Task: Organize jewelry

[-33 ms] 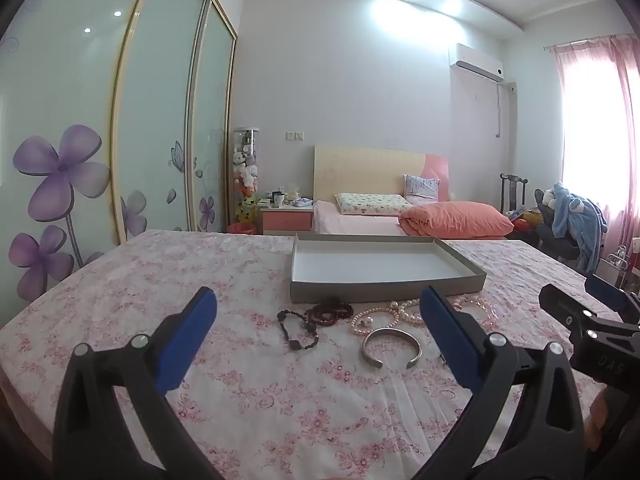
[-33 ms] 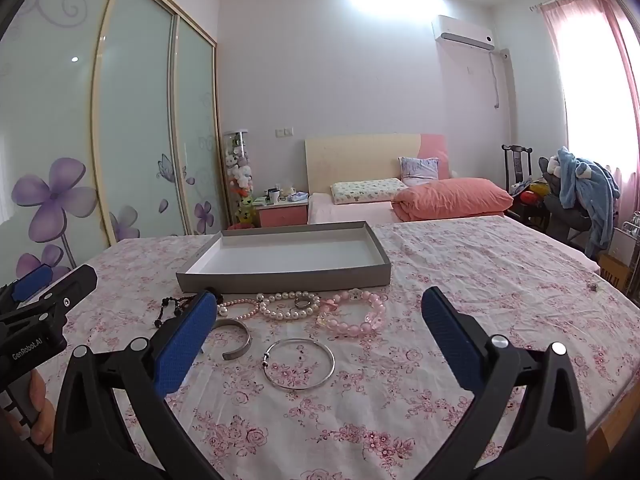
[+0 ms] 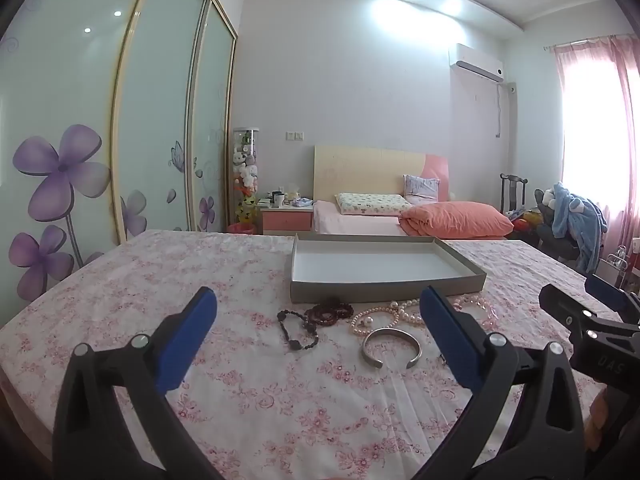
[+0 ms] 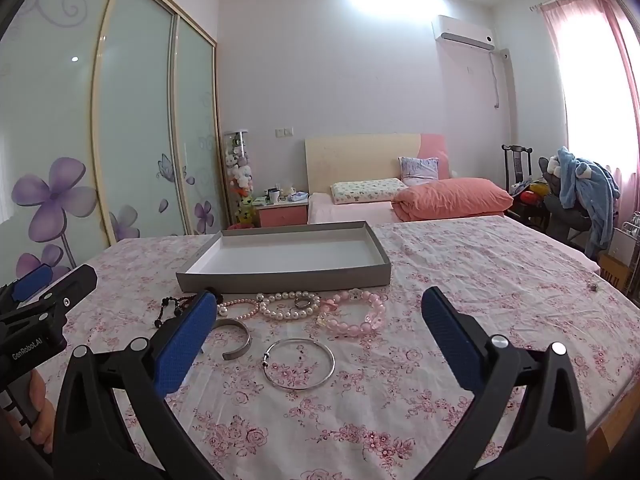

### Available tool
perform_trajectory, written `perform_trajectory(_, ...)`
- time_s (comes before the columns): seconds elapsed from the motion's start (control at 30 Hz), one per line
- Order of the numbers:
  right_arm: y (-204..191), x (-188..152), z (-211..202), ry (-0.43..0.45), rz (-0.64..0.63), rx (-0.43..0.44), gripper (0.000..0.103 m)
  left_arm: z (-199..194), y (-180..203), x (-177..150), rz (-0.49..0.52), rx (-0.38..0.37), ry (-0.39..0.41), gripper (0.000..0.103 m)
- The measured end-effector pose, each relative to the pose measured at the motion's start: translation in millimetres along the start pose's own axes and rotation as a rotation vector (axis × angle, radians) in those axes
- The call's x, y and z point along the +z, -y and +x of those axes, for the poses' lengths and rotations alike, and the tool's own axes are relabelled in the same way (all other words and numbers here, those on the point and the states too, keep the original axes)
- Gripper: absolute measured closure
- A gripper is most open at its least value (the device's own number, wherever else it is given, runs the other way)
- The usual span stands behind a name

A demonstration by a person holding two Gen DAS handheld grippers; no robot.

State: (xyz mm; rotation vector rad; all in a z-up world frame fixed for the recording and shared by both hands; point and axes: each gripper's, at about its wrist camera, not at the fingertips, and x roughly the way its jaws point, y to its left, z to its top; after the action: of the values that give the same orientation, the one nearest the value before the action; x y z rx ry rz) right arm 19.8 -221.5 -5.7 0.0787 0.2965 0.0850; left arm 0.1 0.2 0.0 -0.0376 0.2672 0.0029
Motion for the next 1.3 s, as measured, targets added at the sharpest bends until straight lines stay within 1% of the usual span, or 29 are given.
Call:
perform_trajectory(0.77,0,0,1,0.0,-0.003,-0.003,0.002,-1,3,0,0.004,-0.001,-0.007,0.004)
perform_trajectory(1.3,5,-3,1,-0.006,0.002,-0.002,0.002,-10,-6,-5,0.006,-0.002,-0.006,0.004)
